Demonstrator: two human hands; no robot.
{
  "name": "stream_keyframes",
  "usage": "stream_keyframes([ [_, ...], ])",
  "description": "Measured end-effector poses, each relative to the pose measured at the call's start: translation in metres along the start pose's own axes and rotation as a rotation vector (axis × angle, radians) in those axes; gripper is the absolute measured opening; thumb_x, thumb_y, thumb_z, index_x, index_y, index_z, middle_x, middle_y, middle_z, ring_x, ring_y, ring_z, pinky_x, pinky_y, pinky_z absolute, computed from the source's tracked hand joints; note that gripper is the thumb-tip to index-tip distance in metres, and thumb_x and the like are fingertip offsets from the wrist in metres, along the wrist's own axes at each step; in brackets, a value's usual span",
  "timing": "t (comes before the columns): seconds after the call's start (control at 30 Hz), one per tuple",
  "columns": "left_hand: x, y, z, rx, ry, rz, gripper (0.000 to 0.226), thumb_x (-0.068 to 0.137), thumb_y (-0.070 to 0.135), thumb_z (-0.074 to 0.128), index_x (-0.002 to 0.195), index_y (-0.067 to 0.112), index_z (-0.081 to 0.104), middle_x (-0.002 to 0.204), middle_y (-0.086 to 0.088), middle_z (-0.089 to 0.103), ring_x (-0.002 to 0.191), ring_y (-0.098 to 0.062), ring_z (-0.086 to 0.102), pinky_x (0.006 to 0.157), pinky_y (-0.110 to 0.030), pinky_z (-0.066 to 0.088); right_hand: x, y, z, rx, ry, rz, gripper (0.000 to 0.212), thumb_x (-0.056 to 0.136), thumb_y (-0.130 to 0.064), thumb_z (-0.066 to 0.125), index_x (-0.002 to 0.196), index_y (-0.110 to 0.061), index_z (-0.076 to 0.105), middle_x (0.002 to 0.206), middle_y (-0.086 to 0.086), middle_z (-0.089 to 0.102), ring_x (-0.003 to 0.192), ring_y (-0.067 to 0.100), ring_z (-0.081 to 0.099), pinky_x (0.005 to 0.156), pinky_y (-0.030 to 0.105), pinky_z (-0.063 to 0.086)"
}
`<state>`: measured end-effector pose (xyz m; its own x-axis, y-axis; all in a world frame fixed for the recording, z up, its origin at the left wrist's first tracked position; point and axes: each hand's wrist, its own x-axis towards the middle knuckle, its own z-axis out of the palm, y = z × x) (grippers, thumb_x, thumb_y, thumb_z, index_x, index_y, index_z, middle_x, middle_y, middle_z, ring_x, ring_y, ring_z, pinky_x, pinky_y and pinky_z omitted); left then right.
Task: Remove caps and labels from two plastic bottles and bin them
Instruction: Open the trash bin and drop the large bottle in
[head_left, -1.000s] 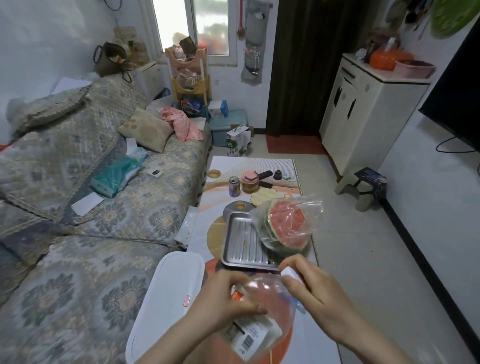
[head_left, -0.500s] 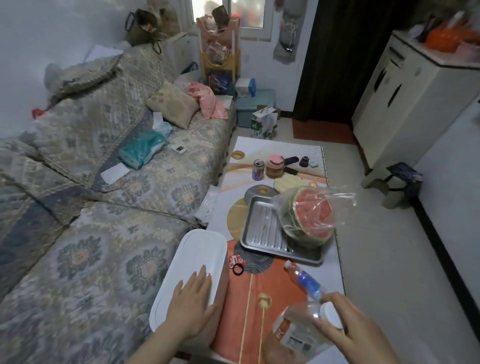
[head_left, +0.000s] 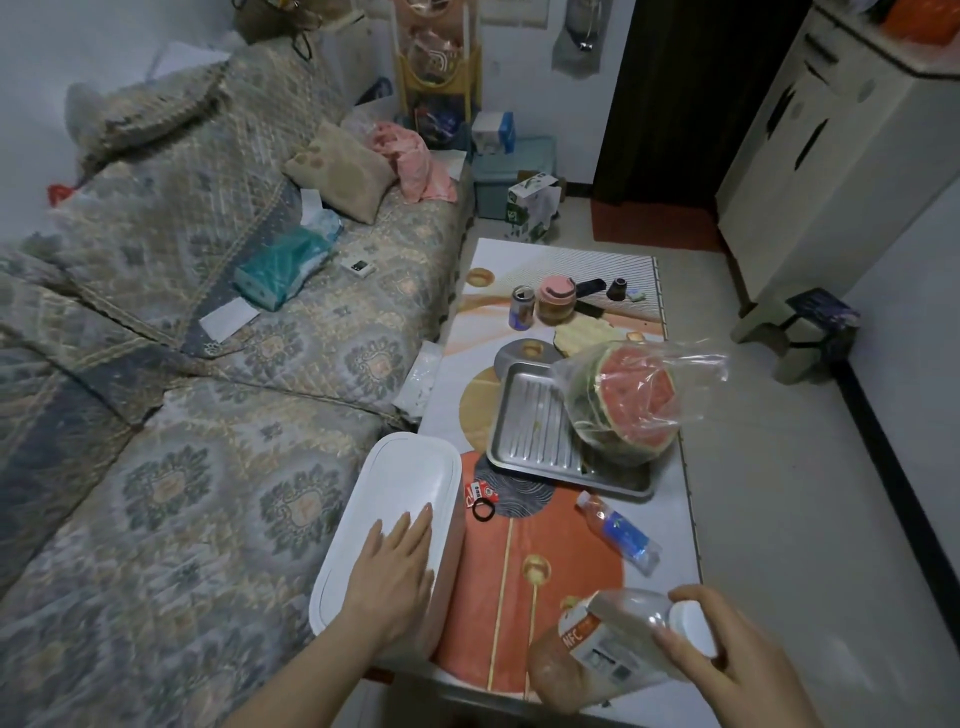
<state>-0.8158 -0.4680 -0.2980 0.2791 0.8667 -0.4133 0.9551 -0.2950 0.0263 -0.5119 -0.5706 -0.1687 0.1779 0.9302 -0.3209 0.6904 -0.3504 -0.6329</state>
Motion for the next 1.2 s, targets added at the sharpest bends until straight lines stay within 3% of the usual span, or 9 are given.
stream_keyframes([
  [0.23,-0.017,-0.004,0.009,-0.254,0.137,-0.118,0.068,0.097,0.048,0.032,0.149,0.029,-0.006,0.161,-0.001,-0.006,0.149,-0.023,0.002,0.12,-0.042,0.005,0.008,-0.007,0.01,0.053,0.017,-0.063,0.018,0.08,-0.031,0.07,0.089,-0.036,0.054,0.088,-0.009,0.06,0.072,0.007,0.057,0.064,0.021,0.045],
  [0.33,-0.028,-0.012,-0.003,-0.351,0.249,-0.148,0.064,0.097,0.045,0.035,0.15,0.032,0.002,0.161,0.003,0.01,0.147,-0.02,0.02,0.117,-0.04,0.02,0.017,-0.016,0.017,0.066,0.032,-0.144,0.015,0.082,-0.035,0.067,0.09,-0.038,0.054,0.098,-0.014,0.059,0.078,0.007,0.058,0.066,0.026,0.046],
  [0.43,-0.041,-0.029,-0.021,-0.491,0.362,-0.188,0.052,0.098,0.04,0.037,0.148,0.034,0.023,0.153,0.003,0.038,0.13,-0.023,0.049,0.1,-0.039,0.044,0.027,-0.033,0.019,0.09,0.051,-0.289,0.017,0.082,-0.039,0.063,0.096,-0.042,0.054,0.105,-0.022,0.056,0.08,0.003,0.059,0.064,0.022,0.047],
  [0.6,-0.058,-0.061,-0.035,-0.652,0.442,-0.224,0.046,0.098,0.024,0.044,0.142,0.036,0.036,0.128,-0.002,0.062,0.107,-0.024,0.061,0.083,-0.041,0.051,0.052,-0.082,0.027,0.068,0.032,-0.584,0.028,0.084,-0.029,0.065,0.106,-0.041,0.052,0.103,-0.023,0.047,0.099,-0.004,0.051,0.074,0.011,0.042],
  [0.77,-0.068,-0.071,-0.04,-0.63,0.435,-0.26,0.05,0.093,0.036,0.037,0.143,0.037,0.034,0.126,-0.005,0.062,0.104,-0.026,0.062,0.081,-0.041,0.052,0.082,-0.13,0.068,-0.044,-0.113,-0.783,0.031,0.085,-0.033,0.063,0.114,-0.031,0.051,0.1,-0.015,0.042,0.088,0.001,0.05,0.076,0.009,0.039],
  [0.83,-0.072,-0.073,-0.041,-0.642,0.452,-0.248,0.051,0.092,0.037,0.036,0.143,0.036,0.035,0.128,-0.004,0.061,0.107,-0.026,0.061,0.084,-0.042,0.051,0.093,-0.142,0.09,-0.088,-0.168,-0.772,0.034,0.085,-0.031,0.063,0.116,-0.024,0.051,0.105,-0.004,0.046,0.083,0.01,0.053,0.075,0.02,0.04],
  [0.93,-0.075,-0.076,-0.038,-0.641,0.481,-0.24,0.05,0.096,0.025,0.047,0.144,0.032,0.035,0.134,-0.002,0.057,0.116,-0.024,0.057,0.09,-0.043,0.05,0.109,-0.159,0.109,-0.021,-0.126,-0.706,0.033,0.085,-0.028,0.065,0.114,-0.018,0.052,0.101,0.001,0.048,0.073,0.011,0.05,0.065,0.02,0.03],
  [1.07,-0.08,-0.077,-0.036,-0.648,0.506,-0.294,0.051,0.095,0.023,0.049,0.142,0.037,0.035,0.132,0.0,0.058,0.112,-0.024,0.058,0.085,-0.038,0.05,0.128,-0.176,0.111,-0.181,-0.301,-0.746,0.037,0.08,-0.024,0.069,0.112,-0.026,0.051,0.109,0.0,0.049,0.095,0.017,0.051,0.078,0.031,0.042],
  [1.2,-0.081,-0.077,-0.042,-0.711,0.494,-0.297,0.045,0.093,0.042,0.036,0.138,0.044,0.036,0.134,0.004,0.058,0.111,-0.022,0.059,0.083,-0.035,0.049,0.136,-0.175,0.123,-0.358,-0.41,-0.804,0.039,0.077,-0.02,0.072,0.111,-0.025,0.052,0.102,-0.006,0.039,0.094,0.016,0.049,0.081,0.035,0.044],
])
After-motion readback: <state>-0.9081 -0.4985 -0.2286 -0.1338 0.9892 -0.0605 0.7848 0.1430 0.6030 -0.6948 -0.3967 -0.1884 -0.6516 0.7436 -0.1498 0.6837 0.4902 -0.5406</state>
